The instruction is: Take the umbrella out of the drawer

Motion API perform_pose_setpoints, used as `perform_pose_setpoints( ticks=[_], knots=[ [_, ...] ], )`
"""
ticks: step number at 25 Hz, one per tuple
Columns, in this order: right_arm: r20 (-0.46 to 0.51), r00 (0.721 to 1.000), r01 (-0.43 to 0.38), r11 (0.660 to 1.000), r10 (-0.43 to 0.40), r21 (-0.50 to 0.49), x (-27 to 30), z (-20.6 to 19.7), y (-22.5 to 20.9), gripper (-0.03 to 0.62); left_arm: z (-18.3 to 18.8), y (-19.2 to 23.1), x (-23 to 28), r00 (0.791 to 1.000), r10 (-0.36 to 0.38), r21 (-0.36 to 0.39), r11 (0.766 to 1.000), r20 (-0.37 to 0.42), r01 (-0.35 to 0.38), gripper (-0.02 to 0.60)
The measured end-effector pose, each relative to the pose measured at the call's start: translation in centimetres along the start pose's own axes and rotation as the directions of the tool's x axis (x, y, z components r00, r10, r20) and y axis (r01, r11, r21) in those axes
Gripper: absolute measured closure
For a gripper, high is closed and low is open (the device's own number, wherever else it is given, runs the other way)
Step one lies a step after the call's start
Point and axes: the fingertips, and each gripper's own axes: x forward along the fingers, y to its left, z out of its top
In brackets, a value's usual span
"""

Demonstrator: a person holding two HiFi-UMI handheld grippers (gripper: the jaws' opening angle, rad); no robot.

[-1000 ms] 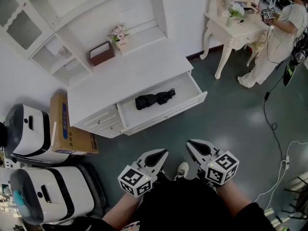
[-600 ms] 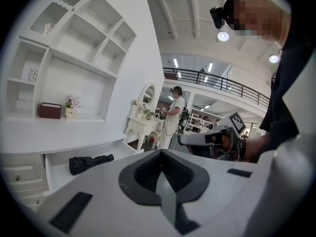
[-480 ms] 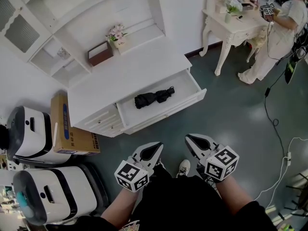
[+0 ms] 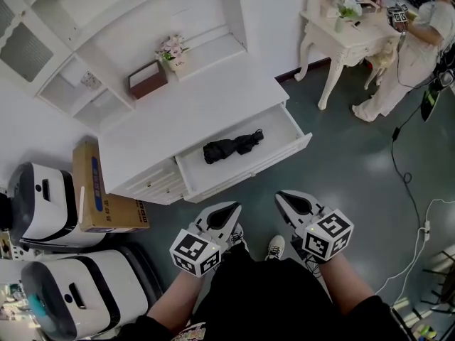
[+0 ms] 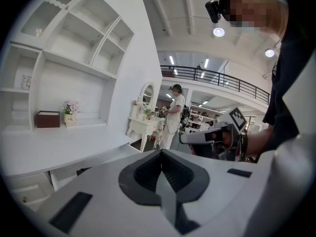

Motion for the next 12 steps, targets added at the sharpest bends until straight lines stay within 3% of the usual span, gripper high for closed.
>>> perform_pose_setpoints(
  ticks=[12],
  knots=[
    [0.008,0.995,0.097,0.995,-0.097,0.019,6.4,1.3,-1.2,0.592,0.1,8.0,1.0,0.998,-0.044,0.027,0.999,-0.053,0.045,0.577]
  ],
)
